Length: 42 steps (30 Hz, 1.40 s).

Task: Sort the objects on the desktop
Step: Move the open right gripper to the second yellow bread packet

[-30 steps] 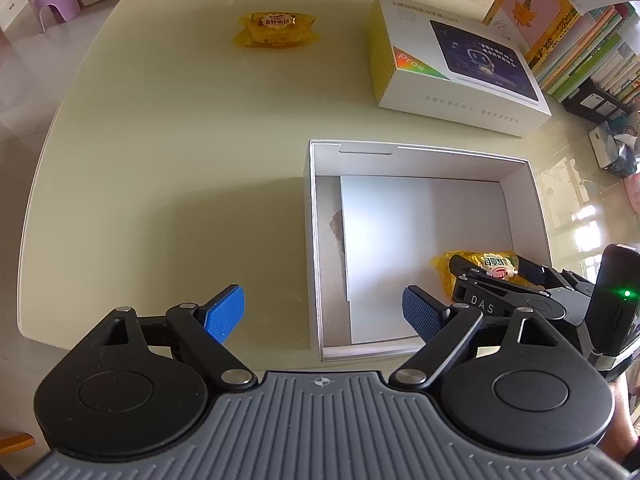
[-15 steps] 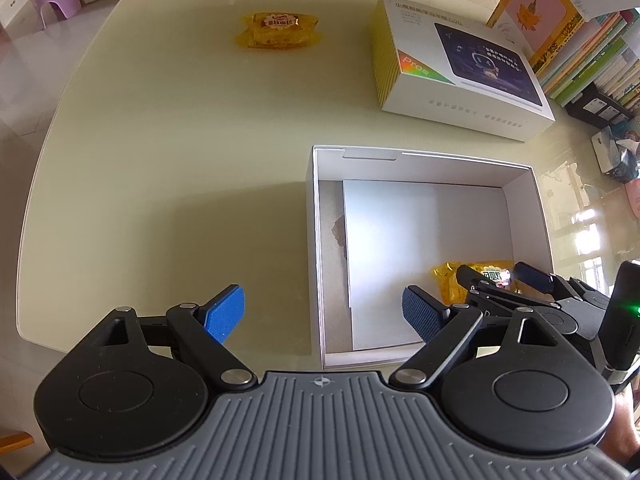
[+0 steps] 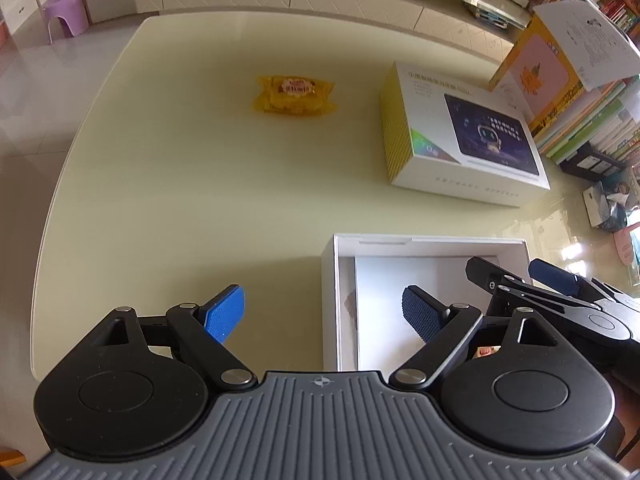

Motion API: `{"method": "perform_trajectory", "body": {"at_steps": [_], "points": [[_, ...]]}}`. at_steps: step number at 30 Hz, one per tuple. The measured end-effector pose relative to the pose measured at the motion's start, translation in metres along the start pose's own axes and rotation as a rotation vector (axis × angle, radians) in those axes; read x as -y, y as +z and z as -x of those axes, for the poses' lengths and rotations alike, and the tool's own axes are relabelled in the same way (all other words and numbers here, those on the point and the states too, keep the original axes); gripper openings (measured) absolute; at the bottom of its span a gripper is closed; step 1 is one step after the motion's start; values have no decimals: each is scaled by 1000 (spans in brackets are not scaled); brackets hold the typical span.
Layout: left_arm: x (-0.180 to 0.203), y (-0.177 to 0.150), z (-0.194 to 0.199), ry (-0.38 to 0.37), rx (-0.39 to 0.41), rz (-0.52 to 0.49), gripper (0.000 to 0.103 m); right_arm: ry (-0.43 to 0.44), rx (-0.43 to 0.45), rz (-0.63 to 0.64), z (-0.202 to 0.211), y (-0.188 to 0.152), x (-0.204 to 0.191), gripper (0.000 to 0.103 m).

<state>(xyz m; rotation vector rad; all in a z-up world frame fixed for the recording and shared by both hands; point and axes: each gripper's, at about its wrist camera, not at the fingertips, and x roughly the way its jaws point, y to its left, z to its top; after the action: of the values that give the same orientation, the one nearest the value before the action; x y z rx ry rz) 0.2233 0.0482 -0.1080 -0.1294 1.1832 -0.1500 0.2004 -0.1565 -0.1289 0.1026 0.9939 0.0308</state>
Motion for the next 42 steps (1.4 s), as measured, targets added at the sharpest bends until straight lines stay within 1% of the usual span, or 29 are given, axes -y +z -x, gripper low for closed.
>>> {"method": "perform_trajectory", "body": {"at_steps": [4,9,13,17,22,26,28,31,33,37,40,42], "points": [[-17,31,-1,-4,41,24,103,16,21,31,-6,30,-26,83],[-41,70,-4,16,67,6,103,5,40,49,-17,64,-52,85],[-65,95,-6,6,61,-15,103,-24,44,50,-28,85,-77,85],[-88,114,-12,-1,39,-35,103,-57,32,23,-39,99,-100,85],[-106,129,-15,-21,37,-64,103,-80,32,-1,-52,109,-123,87],[-115,133,-23,-60,17,-47,103,-89,21,8,-66,112,-133,89],[-117,135,-28,-75,9,-44,103,-90,23,7,-72,115,-135,92],[-119,138,-36,-74,3,-43,103,-87,22,19,-84,119,-137,95],[-122,141,-41,-70,-6,-33,103,-80,14,26,-96,123,-137,98],[-125,147,-55,-47,-27,-17,103,-56,-12,36,-124,133,-136,99],[-122,152,-68,-26,-43,-24,103,-26,-26,30,-139,141,-134,99],[-121,156,-76,-20,-53,-7,103,-5,-44,27,-150,148,-133,100]]}}
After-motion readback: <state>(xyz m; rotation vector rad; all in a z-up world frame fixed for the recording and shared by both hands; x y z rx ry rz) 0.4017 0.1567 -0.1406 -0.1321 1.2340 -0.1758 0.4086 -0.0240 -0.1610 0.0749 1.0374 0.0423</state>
